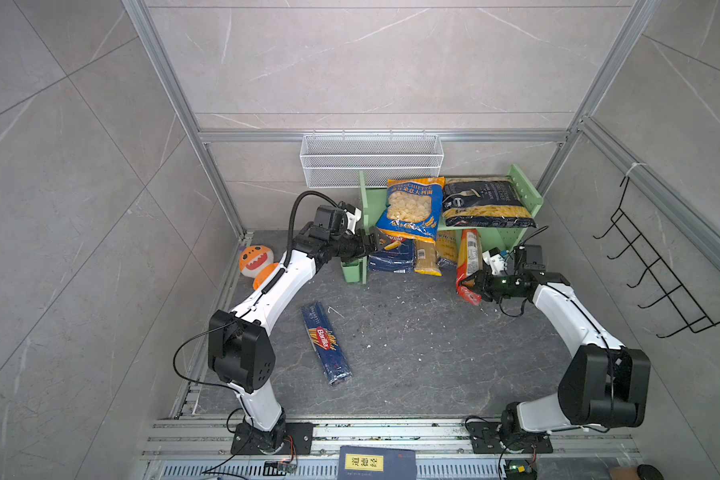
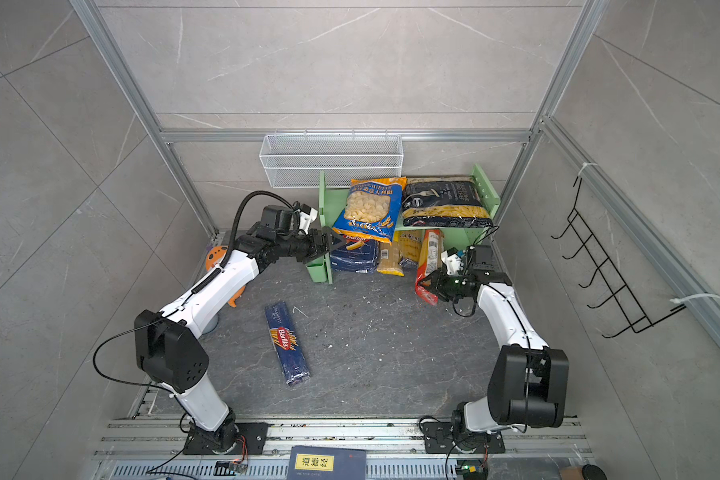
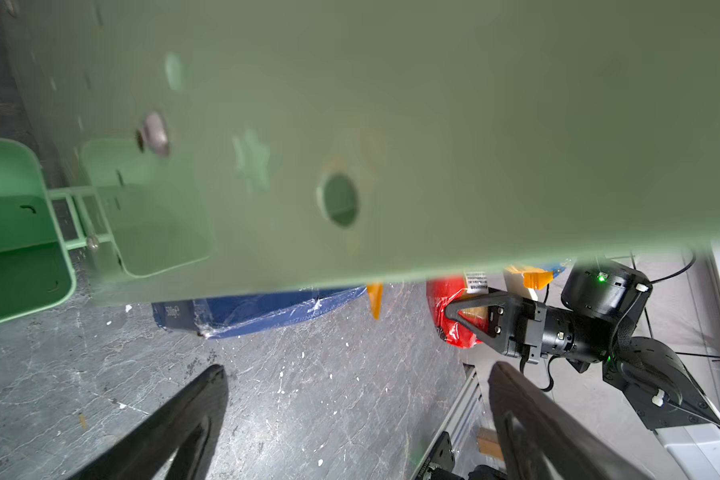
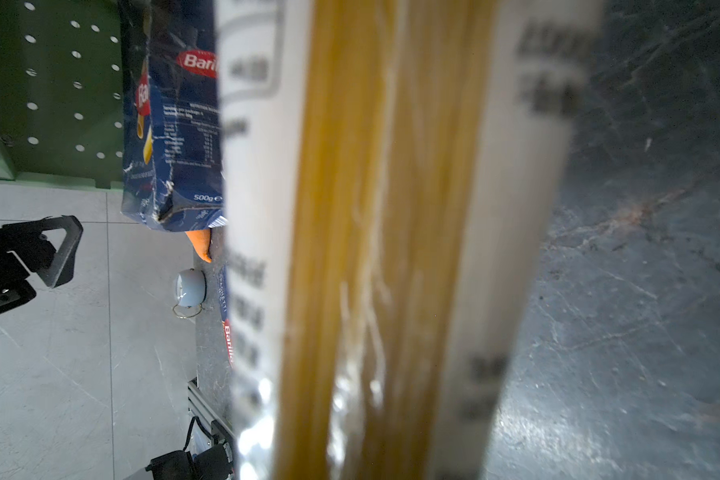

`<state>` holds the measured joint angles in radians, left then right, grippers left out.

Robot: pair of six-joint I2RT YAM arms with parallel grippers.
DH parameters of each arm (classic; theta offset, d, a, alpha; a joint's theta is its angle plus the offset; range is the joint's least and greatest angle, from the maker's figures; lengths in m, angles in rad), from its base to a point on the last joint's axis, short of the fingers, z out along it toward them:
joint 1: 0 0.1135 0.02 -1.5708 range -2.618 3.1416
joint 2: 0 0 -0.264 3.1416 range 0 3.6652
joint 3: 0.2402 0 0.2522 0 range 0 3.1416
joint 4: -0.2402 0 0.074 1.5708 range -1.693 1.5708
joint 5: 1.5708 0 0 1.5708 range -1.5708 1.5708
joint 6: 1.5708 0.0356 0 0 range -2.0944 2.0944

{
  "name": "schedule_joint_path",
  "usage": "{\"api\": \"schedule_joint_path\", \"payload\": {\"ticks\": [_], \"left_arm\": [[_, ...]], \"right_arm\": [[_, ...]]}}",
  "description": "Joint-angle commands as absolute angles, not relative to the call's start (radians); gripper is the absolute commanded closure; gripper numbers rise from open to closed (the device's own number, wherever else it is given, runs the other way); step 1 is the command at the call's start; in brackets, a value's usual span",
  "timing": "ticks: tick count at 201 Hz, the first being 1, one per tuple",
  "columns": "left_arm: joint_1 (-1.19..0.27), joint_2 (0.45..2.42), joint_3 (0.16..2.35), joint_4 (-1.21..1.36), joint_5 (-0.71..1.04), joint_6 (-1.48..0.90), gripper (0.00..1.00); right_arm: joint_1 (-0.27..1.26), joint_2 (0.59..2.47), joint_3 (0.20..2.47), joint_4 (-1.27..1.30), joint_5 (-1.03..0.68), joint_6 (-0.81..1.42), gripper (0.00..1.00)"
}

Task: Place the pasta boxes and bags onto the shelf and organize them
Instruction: 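Carry the packet to the lower shelf while the left gripper reaches to the shelf edge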

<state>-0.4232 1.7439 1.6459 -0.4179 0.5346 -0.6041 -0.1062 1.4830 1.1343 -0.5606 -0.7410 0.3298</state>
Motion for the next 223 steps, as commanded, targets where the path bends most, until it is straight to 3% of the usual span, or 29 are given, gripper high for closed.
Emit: {"api": "schedule_joint_path", "payload": {"ticks": [1,79,223], "left_arm": [[-0.412,1.754,1.697,-0.449,0.560,-0.568,0.00],[-0.402,1.757,1.740,-0.489,0.548,-0.558,0.00],[-0.393,1.769,1.773,-0.515,0.535,-0.563,0.00]], "right_arm": [[-0.115,1.502,1.219,-0.371,-0.842,0.308,0.88],[-0.132,1.667,1.305,-0.212,-0.890,0.382,0.88],[-0.145,1.908,1.571,-0.233,-0.951,0.373,0.85]]}}
